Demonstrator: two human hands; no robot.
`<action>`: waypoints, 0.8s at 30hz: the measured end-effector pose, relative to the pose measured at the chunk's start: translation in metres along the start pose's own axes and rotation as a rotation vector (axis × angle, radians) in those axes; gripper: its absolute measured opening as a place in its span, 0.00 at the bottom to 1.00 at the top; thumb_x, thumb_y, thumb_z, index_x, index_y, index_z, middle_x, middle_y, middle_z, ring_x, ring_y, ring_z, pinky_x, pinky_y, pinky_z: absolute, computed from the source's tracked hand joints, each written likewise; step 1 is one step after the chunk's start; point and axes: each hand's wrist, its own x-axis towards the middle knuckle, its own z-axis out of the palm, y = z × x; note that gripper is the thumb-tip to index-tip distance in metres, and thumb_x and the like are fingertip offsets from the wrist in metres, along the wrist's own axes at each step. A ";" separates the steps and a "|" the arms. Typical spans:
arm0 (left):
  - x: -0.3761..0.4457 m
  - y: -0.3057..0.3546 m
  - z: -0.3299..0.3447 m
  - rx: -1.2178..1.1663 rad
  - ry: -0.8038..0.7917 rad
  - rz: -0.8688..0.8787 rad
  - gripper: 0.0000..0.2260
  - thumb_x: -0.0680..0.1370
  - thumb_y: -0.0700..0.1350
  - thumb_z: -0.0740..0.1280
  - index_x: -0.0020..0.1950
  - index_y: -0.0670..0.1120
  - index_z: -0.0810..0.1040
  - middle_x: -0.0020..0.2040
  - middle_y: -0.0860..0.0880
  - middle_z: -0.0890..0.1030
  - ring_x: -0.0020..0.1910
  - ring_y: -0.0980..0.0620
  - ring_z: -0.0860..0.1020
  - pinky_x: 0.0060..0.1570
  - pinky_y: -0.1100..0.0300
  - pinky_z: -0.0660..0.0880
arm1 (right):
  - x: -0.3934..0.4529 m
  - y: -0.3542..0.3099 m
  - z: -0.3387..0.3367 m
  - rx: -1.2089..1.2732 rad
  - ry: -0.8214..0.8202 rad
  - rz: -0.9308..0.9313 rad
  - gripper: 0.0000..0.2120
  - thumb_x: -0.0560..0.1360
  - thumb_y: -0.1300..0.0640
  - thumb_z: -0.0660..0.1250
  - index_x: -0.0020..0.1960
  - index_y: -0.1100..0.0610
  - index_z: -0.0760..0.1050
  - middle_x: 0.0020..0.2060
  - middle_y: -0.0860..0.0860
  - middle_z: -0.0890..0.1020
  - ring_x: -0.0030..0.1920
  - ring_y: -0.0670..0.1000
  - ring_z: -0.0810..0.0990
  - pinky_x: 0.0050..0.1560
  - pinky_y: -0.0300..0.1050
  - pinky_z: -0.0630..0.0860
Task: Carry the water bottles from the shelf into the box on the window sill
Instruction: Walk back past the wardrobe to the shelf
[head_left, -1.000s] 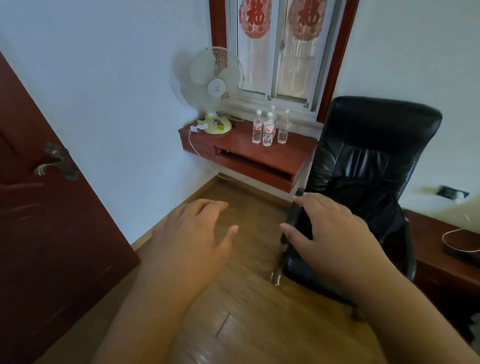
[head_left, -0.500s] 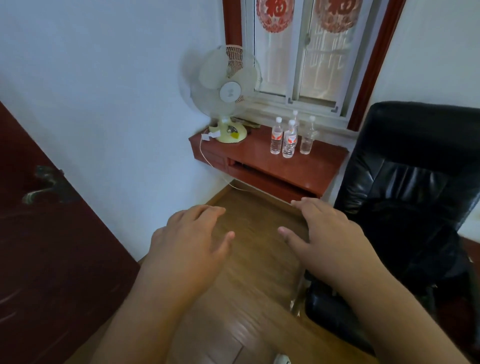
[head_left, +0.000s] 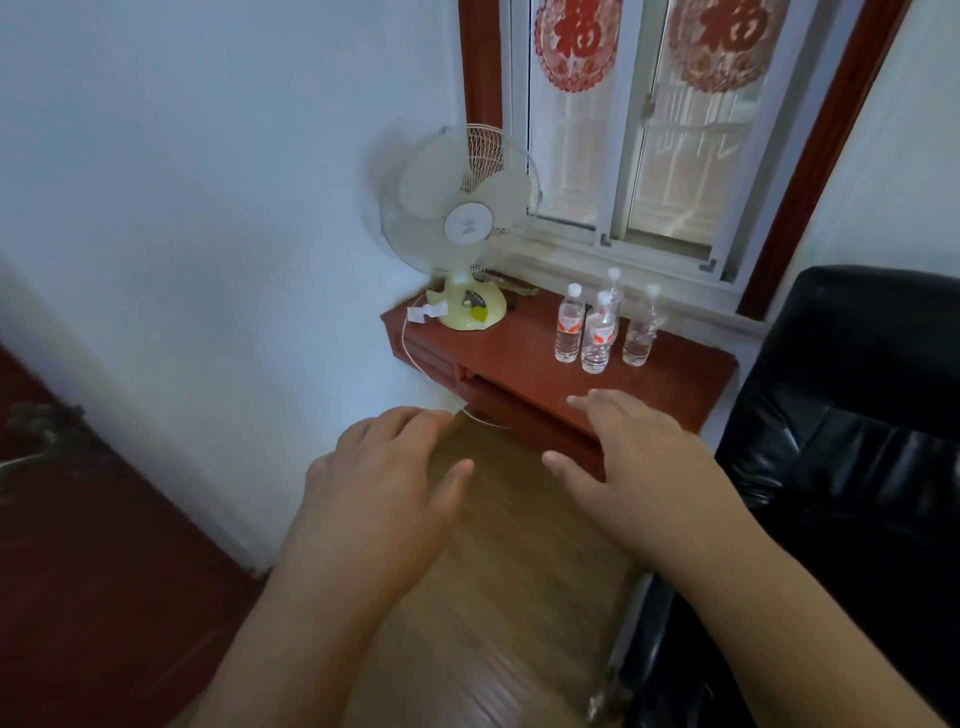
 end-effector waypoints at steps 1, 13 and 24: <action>0.011 0.004 0.002 -0.006 -0.005 0.009 0.22 0.81 0.64 0.55 0.75 0.65 0.60 0.75 0.62 0.64 0.74 0.57 0.62 0.70 0.52 0.64 | 0.008 0.006 -0.001 0.000 -0.003 0.016 0.32 0.77 0.32 0.57 0.78 0.43 0.57 0.77 0.43 0.62 0.75 0.49 0.63 0.73 0.54 0.64; 0.164 0.033 0.037 -0.075 -0.090 0.221 0.25 0.80 0.65 0.57 0.76 0.63 0.59 0.76 0.60 0.62 0.76 0.55 0.60 0.72 0.47 0.66 | 0.103 0.059 -0.006 -0.048 0.062 0.269 0.33 0.76 0.31 0.58 0.77 0.43 0.59 0.77 0.44 0.63 0.75 0.50 0.65 0.73 0.55 0.65; 0.322 -0.012 0.046 -0.116 -0.051 0.393 0.23 0.80 0.64 0.57 0.75 0.62 0.63 0.73 0.61 0.66 0.72 0.56 0.64 0.67 0.49 0.69 | 0.239 0.038 0.016 -0.066 0.106 0.411 0.33 0.76 0.31 0.58 0.77 0.43 0.58 0.76 0.44 0.65 0.74 0.50 0.66 0.71 0.55 0.67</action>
